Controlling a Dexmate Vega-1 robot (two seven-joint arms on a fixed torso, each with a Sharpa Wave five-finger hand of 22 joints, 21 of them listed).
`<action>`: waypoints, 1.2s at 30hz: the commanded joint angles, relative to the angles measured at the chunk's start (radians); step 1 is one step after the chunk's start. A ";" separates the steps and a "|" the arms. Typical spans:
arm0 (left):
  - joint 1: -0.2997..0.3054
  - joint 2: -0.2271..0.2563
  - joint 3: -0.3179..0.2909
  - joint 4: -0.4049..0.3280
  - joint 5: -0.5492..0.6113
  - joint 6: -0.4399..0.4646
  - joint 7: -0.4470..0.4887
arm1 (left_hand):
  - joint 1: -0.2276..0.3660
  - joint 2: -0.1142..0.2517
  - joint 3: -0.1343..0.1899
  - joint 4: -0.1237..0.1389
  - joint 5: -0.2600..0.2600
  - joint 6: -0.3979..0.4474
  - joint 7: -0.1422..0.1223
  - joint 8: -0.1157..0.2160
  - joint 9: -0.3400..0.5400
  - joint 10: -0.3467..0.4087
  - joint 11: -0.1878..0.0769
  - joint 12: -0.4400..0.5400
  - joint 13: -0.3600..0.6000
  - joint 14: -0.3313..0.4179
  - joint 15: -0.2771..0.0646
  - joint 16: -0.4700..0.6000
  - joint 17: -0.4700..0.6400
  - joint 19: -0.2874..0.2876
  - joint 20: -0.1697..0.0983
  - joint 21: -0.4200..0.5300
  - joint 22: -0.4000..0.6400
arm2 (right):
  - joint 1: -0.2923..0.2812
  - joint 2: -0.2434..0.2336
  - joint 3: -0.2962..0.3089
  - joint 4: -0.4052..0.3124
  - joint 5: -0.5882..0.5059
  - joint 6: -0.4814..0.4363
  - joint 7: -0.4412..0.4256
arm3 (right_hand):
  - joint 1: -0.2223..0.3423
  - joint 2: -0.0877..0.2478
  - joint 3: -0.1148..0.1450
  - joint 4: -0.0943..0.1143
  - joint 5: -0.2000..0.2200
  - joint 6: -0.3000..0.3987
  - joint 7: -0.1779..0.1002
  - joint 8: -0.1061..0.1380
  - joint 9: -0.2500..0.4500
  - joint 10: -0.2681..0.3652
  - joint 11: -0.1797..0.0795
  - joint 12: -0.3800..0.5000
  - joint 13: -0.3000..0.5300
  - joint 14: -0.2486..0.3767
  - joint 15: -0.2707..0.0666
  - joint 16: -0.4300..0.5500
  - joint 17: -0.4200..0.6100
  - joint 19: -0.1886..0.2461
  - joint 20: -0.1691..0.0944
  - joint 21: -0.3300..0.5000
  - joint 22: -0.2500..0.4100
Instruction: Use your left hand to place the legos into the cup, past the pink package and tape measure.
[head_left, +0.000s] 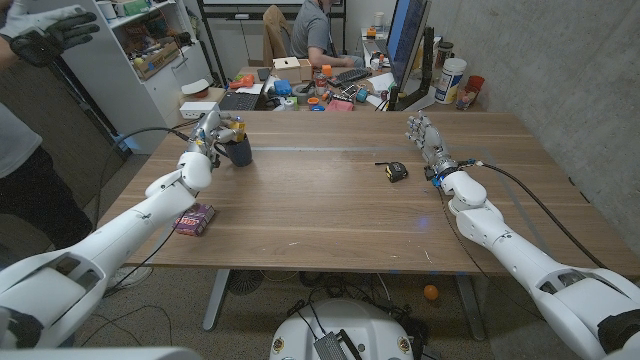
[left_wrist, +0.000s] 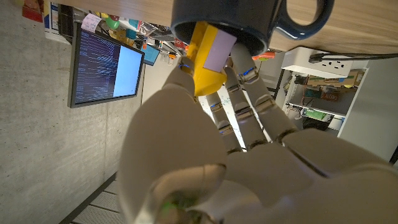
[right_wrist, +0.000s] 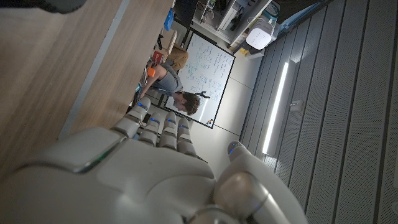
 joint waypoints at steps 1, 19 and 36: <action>0.030 0.035 -0.020 -0.069 -0.009 0.023 -0.036 | -0.028 -0.007 0.001 0.004 0.002 -0.001 -0.011 -0.002 0.001 0.007 -0.009 -0.007 0.003 -0.035 -0.108 -0.025 -0.012 -0.023 0.041 -0.018 0.004 | 0.002 0.001 0.001 0.004 0.003 0.005 0.003 | 0.001 -0.001 -0.006 0.001 0.007 -0.008 -0.002 -0.002 0.003 0.000 0.003 0.000 0.003 0.005 0.007 0.000 -0.001 0.005 -0.001 0.006 0.004; 0.087 0.085 -0.063 -0.163 -0.035 0.048 -0.077 | -0.096 -0.033 -0.008 0.004 -0.013 -0.086 -0.041 -0.032 0.003 -0.082 0.002 -0.072 -0.003 -0.125 -0.057 -0.083 -0.043 -0.078 0.098 -0.075 0.003 | -0.007 -0.003 0.003 -0.013 0.004 0.006 -0.001 | 0.002 0.001 -0.009 0.001 0.008 -0.010 -0.003 -0.002 0.003 0.000 0.001 0.000 0.003 0.008 0.005 0.000 -0.001 0.005 -0.002 0.007 0.004; 0.113 0.090 -0.109 -0.203 -0.045 0.040 -0.043 | -0.120 -0.036 -0.008 0.003 -0.019 -0.118 -0.053 -0.037 0.006 -0.096 0.005 -0.087 0.000 -0.152 -0.045 -0.095 -0.051 -0.078 0.098 -0.094 0.003 | -0.019 -0.010 0.003 -0.038 -0.002 0.005 -0.009 | 0.003 0.002 -0.011 0.000 0.009 -0.011 -0.004 -0.002 0.003 0.001 0.001 0.001 0.003 0.010 0.006 0.000 -0.002 0.006 -0.002 0.007 0.004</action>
